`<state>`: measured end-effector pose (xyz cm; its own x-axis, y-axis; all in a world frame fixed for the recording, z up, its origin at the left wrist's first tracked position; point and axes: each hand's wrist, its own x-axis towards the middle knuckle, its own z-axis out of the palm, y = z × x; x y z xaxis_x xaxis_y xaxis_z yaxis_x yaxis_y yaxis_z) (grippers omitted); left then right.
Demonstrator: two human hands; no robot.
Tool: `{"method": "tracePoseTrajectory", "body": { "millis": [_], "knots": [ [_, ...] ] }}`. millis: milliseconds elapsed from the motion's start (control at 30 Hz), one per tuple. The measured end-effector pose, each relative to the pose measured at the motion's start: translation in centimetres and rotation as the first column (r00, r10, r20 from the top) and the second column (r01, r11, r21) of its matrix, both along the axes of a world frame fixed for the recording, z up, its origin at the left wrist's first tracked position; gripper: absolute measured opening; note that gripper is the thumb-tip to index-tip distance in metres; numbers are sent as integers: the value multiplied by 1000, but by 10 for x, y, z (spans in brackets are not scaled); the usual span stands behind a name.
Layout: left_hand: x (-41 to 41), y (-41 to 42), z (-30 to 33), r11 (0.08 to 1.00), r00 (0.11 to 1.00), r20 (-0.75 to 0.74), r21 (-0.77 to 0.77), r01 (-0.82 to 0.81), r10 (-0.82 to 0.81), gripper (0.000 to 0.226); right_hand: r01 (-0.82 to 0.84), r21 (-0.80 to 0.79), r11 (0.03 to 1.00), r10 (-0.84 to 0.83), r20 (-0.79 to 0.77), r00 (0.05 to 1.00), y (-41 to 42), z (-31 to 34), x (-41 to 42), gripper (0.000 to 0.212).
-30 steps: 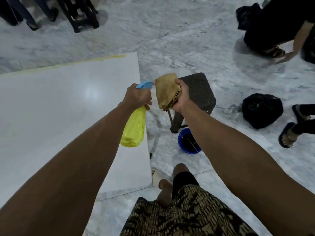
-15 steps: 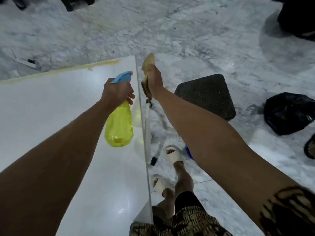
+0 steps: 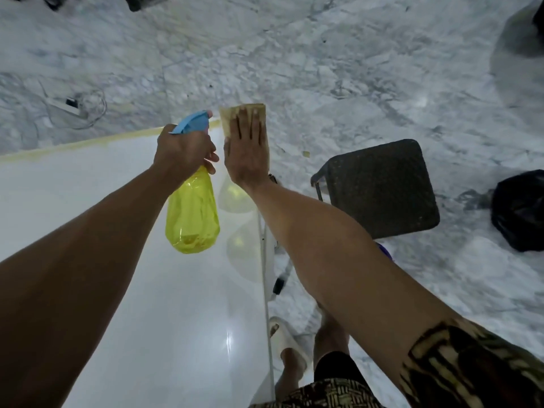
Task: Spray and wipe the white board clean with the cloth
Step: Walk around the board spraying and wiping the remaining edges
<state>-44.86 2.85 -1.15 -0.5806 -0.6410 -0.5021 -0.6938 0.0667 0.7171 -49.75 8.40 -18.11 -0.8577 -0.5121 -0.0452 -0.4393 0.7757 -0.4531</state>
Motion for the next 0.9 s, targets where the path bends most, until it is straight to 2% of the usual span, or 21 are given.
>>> {"method": "tracePoseTrajectory", "body": {
  "millis": [167,200,300,433,533,667,800,833,900],
  "knots": [
    [1,3,-6,999,999,-2,10,33,-33,47,12,-165,986,-20,-50,999,-8,-5,-9,69],
    [3,4,-8,999,999,0,13,38,-38,48,-6,-155,988,-6,-77,997,-10,-8,-8,72],
    [5,10,-13,997,997,9,11,80,-80,50,-19,-89,996,5,-151,989,-10,-18,-4,56],
    [5,20,-10,995,995,10,14,101,-102,44,-34,-42,999,27,-143,989,-16,-26,-5,62],
    [2,26,-6,995,995,20,1,95,-95,57,-13,-70,997,6,-99,995,-16,-26,-5,66],
    [-3,26,-5,993,992,65,-38,108,-105,61,-51,11,999,52,-131,990,-14,-27,-5,72],
    [1,2,-26,988,989,97,-97,118,-108,92,-55,-16,998,54,-80,995,-9,-27,-3,82],
    [2,-3,-30,988,990,97,-99,115,-106,90,-65,-4,998,64,-94,993,-9,-28,-3,80],
    [5,14,-12,987,990,88,-106,123,-114,68,-75,11,997,76,-127,989,-11,-29,-2,72]
  ]
}}
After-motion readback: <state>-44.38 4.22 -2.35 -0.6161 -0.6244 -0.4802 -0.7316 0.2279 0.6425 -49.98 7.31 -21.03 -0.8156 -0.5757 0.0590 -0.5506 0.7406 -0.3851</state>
